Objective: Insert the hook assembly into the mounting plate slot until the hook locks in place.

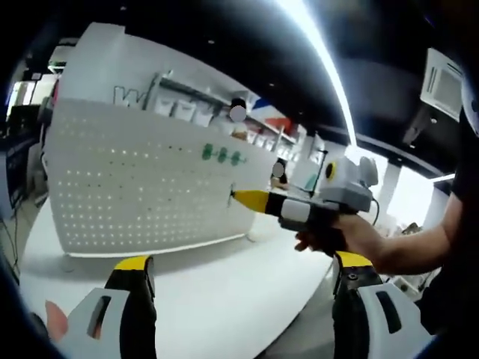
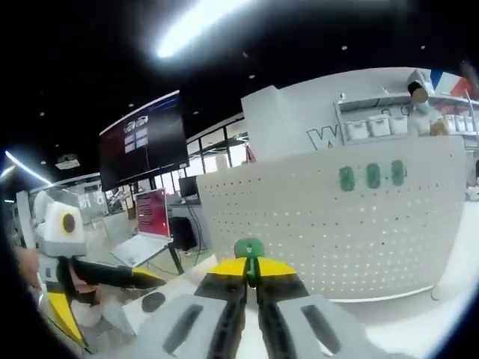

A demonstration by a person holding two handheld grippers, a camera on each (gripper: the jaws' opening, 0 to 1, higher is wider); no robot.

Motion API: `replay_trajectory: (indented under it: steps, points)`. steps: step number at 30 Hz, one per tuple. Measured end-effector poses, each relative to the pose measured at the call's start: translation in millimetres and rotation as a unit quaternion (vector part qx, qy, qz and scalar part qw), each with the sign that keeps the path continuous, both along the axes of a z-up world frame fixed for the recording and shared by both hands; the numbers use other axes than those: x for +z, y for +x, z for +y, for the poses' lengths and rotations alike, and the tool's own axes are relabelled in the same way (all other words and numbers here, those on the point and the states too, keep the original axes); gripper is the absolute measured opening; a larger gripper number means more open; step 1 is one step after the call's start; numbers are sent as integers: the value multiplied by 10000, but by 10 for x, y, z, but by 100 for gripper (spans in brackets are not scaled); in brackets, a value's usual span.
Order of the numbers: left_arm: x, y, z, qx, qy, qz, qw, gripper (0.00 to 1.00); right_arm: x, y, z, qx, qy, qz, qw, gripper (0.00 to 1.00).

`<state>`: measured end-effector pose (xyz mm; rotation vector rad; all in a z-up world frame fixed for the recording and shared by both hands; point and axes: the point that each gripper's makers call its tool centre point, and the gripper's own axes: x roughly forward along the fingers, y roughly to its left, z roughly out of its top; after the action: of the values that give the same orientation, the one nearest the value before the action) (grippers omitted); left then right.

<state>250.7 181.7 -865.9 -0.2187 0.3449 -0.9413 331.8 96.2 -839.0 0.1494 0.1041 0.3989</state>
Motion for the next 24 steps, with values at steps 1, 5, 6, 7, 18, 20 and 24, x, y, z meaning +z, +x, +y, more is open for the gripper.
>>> replay_trajectory:
  steps: [1,5,6,7,18,20,24]
  points:
    - [1,2,3,7,4,-2,10000,100,13,41,-50,-83,-36,-41,10000,1]
    - [-14,16,23,17,58,15,10000,100,42,157,-208,-305,-68,-83,9995,1]
    - [-17,18,27,20,59,23,10000,100,53,197,-268,-391,-84,-102,9991,1]
    - [-21,23,35,37,71,27,10000,100,64,216,-301,-435,-102,-123,9989,1]
    - [-68,91,119,152,210,26,9997,100,148,503,-713,-896,-187,-258,9955,1]
    - [-64,114,134,177,199,25,9996,100,155,551,-799,-988,-229,-279,9945,1]
    - [-51,157,149,240,168,33,9996,100,175,649,-976,-1133,-307,-316,9926,1]
